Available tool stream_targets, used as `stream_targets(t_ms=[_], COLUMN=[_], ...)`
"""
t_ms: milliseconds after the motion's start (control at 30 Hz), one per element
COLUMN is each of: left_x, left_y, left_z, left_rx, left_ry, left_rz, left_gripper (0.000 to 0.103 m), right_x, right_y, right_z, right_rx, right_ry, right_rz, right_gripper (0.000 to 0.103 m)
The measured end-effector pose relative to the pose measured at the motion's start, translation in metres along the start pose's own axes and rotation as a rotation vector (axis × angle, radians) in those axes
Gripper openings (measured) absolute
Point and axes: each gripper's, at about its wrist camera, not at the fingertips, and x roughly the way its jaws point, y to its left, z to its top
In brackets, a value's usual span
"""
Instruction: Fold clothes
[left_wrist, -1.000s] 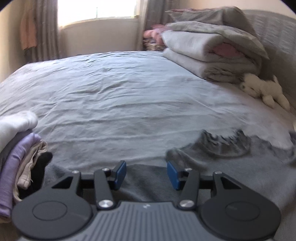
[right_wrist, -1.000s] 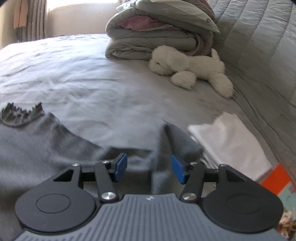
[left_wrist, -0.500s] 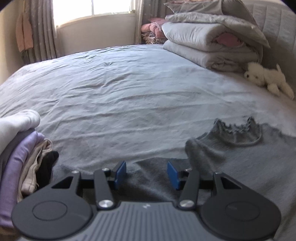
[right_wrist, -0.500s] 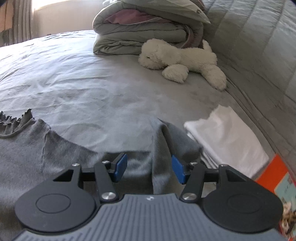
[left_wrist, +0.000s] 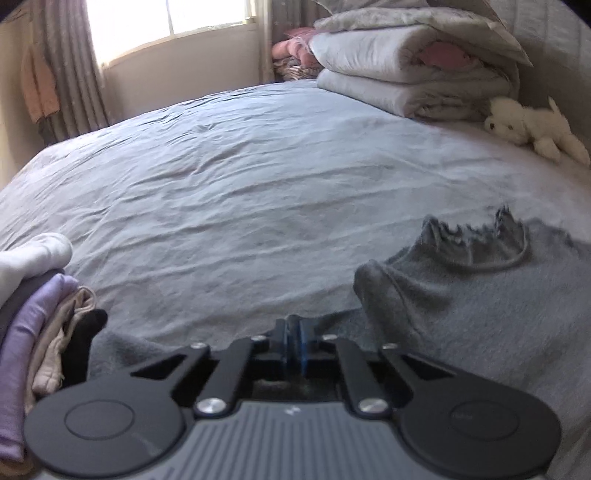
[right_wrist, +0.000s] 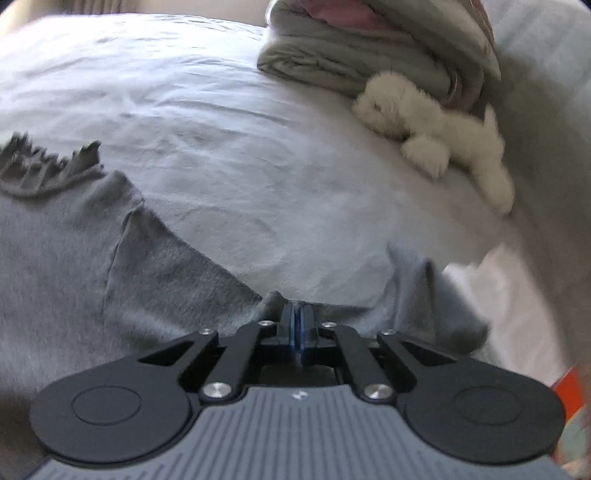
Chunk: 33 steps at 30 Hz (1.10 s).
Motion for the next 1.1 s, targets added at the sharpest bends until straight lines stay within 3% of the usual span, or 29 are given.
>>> stream_targets(t_ms=[100,333,433,567,700,833,900,1067,1100], left_x=[-0.010,-0.010,-0.007,-0.007,-0.026,-0.055,-0.063,-0.056,-0.052], left_y=[0.011,0.027,0.023,0.020,0.024,0.021,0.022,0.033,0.036], left_z=[0.005,0.011,0.009,0.010,0.015,0.018,0.018,0.019,0.018], left_rx=[-0.052,-0.163,-0.155,-0.150,-0.190,-0.165,-0.161,-0.193,-0.193], left_ry=[-0.045,-0.082,-0.095,-0.086,-0.101,-0.145,-0.160,-0.134,-0.125], left_rz=[-0.006,0.032,0.045,0.039,-0.013,-0.074,-0.091,-0.128,-0.134], left_gripper=[0.004,0.004,0.003,0.001,0.002,0.007,0.010,0.013,0.019], right_x=[-0.018,-0.021,-0.005,0.015,0.000,-0.031,-0.049,-0.072,-0.073], right_y=[-0.009,0.001,0.017,0.032,0.038,0.029,0.027,0.040,0.043], right_z=[0.009,0.033,0.034,0.024,0.017,0.029,0.039,0.054,0.055], right_rx=[0.063,0.053,0.013,0.003,-0.057,-0.027,-0.003,-0.022,-0.036], right_ry=[-0.068,-0.179,-0.172,-0.091,-0.091,-0.075,-0.088,-0.103,-0.099], right_rz=[-0.044,-0.181,-0.239,-0.237,-0.244,-0.268,-0.274,-0.291,-0.300], right_gripper=[0.002,0.001,0.001,0.002,0.005,0.005,0.012,0.014,0.015])
